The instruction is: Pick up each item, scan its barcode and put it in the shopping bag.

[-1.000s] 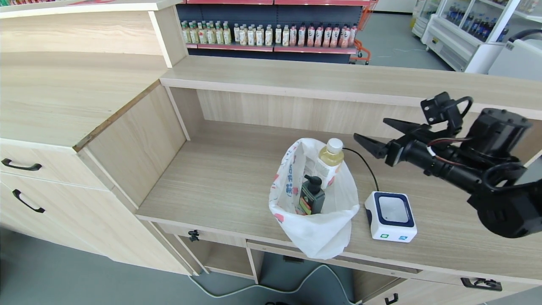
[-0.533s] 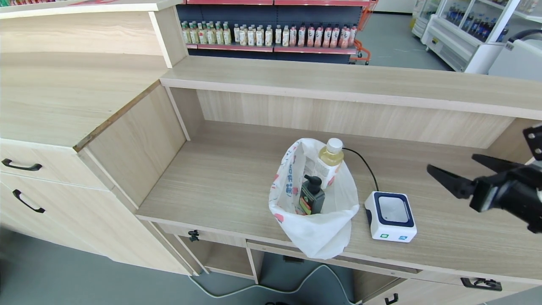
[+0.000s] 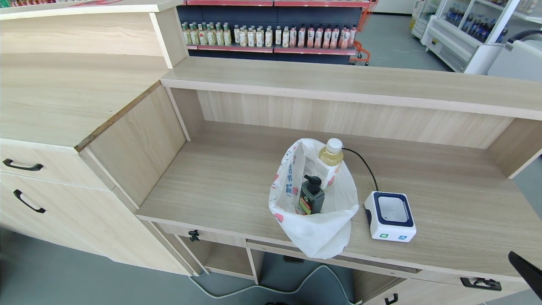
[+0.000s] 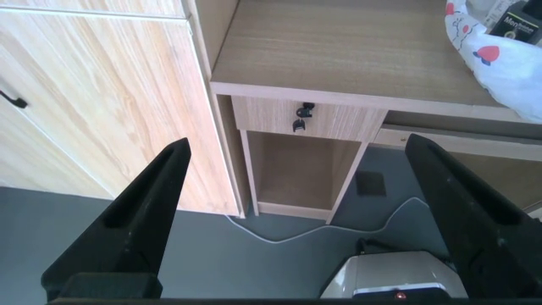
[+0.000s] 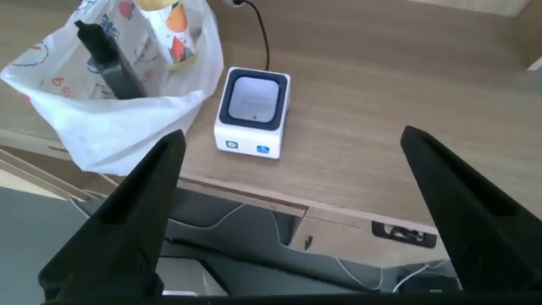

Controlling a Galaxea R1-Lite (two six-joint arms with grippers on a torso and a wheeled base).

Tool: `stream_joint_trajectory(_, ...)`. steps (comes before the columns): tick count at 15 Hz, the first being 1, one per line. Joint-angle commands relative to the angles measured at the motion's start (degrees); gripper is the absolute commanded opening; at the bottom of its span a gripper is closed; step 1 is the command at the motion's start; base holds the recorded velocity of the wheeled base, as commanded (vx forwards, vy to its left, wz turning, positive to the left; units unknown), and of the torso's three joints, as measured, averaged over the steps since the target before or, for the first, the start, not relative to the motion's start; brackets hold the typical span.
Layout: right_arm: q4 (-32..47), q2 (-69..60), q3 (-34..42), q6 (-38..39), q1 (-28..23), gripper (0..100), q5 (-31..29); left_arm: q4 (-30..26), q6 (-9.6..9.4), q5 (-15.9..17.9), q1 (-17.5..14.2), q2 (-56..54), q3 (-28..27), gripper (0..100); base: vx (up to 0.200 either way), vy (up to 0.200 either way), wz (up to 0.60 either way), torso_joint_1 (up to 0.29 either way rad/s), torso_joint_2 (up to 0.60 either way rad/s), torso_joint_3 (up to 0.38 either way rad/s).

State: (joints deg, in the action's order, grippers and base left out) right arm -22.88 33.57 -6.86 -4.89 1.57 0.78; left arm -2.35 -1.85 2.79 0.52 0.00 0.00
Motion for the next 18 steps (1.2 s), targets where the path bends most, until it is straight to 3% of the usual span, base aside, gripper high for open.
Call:
stream_joint_trajectory(1, 3.37, -16.26, 6.86, 0.41, -1.66, 100, 1.24, -0.02, 0.01, 0.02, 0.0, 0.09, 0.0, 100, 0.0, 0.0, 0.0, 0.0, 0.0, 0.0)
stream_joint_trajectory(6, 17.78, -30.06, 6.86, 0.14, -2.89, 100, 6.34, -0.02, 0.01, 0.02, 0.0, 0.09, 0.0, 100, 0.0, 0.0, 0.0, 0.0, 0.0, 0.0)
stream_joint_trajectory(13, 18.31, -33.57, 6.86, 1.46, -1.66, 100, 6.08, -0.02, 0.01, 0.02, 0.0, 0.09, 0.0, 100, 0.0, 0.0, 0.0, 0.0, 0.0, 0.0)
stream_joint_trajectory(18, 18.14, -33.57, 6.86, 9.2, -1.75, 100, 5.9, -0.02, 0.01, 0.02, 0.0, 0.09, 0.0, 100, 0.0, 0.0, 0.0, 0.0, 0.0, 0.0)
